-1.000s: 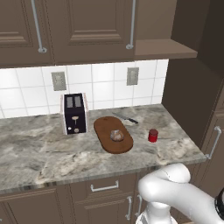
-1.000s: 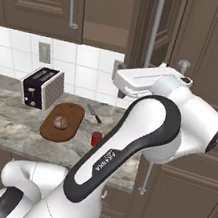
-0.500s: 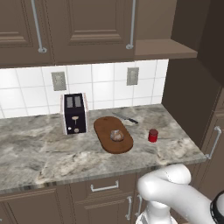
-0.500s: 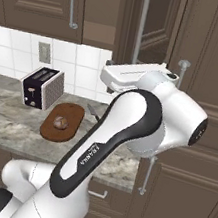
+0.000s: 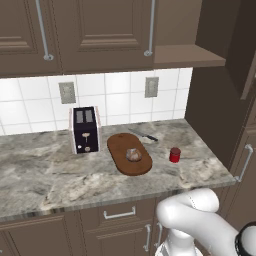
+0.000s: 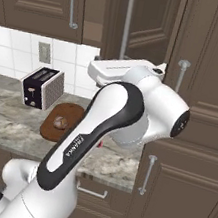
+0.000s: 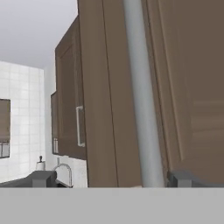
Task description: Pick the bread, place it on the cutting board, pick the jam, place it on the counter, and close the cabinet.
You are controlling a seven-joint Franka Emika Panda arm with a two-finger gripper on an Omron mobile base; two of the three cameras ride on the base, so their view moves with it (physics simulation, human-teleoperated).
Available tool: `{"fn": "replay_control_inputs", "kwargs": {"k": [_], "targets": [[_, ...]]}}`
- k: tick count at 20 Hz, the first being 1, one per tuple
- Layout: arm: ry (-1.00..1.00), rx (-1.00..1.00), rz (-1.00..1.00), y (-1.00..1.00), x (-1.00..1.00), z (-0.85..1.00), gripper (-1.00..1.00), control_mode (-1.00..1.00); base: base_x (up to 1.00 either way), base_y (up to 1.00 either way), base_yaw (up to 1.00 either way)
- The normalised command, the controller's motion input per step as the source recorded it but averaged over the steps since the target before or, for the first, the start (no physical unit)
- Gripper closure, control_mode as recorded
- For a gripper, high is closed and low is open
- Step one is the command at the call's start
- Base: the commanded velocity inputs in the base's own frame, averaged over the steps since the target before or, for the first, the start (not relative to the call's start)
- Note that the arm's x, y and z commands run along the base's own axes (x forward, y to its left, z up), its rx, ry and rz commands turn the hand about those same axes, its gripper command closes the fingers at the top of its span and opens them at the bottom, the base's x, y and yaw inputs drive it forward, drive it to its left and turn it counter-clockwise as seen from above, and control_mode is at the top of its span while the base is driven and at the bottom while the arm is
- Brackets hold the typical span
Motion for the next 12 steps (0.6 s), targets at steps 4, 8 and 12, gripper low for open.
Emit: {"fn": "replay_control_inputs", "kwargs": {"k": [4, 8, 12], "targets": [[0.0, 0.0, 0.0, 0.21, 0.2, 0.0, -1.0, -1.0, 0.0, 0.0, 0.0], [0.0, 0.0, 0.0, 0.22, 0.25, 0.0, -1.0, -1.0, 0.0, 0.0, 0.0], [0.0, 0.0, 0.0, 0.28, 0.19, 0.0, -1.0, -1.0, 0.0, 0.0, 0.0]]}}
